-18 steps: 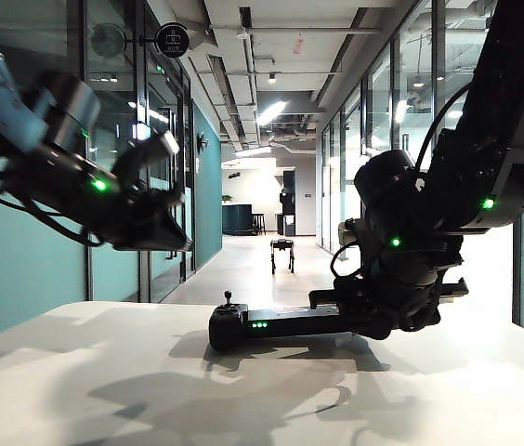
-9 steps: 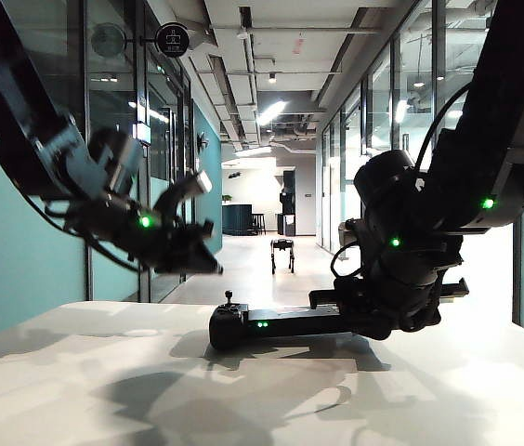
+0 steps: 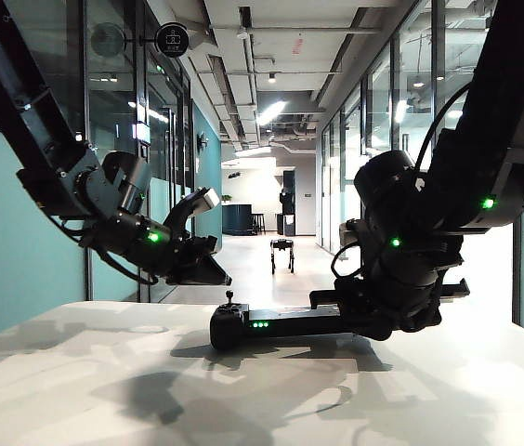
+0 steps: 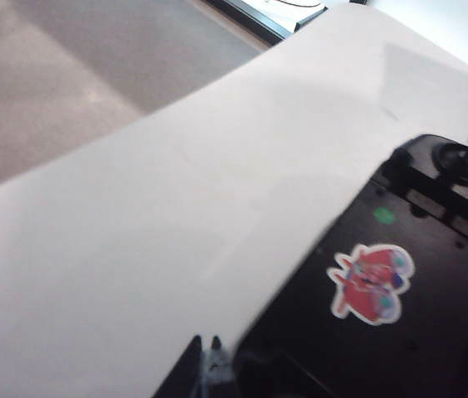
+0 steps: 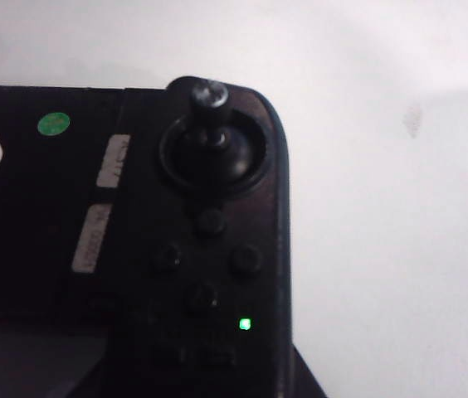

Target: Push the left joystick on the remote control sitting on the white table backward to make the robot dog back up in a straight line until it returns close to you.

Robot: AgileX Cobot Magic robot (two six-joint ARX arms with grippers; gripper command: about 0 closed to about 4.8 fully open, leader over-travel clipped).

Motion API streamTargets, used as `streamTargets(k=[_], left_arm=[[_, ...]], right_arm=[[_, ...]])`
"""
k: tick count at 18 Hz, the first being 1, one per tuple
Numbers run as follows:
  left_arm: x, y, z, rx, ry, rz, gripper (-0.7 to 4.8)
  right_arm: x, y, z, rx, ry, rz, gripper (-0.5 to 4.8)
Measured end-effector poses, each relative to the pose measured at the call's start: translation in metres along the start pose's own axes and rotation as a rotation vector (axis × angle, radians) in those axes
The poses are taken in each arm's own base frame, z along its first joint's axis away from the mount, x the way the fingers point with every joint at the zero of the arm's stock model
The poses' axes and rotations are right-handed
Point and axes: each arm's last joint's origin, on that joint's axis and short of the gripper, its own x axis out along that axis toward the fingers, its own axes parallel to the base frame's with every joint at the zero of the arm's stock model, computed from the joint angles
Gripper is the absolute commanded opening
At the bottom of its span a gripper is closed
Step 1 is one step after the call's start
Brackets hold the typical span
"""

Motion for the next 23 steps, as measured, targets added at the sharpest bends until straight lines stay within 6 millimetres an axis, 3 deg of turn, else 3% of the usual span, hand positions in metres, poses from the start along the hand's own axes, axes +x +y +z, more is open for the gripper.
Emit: streamTargets(k=[8,23], left_arm=[[0.009,0.003,-0.01,0.032,0.013,-0.111,-0.06],[0.014,0.008,-0.005,0.103,0.001,-0.114,-0.06]], right_arm=[[0.0,0.0,0.001,0.0,-0.001,0.001,1.57],[0.0,0.0,-0.001,0.02,0.004,-0.014,1.57]])
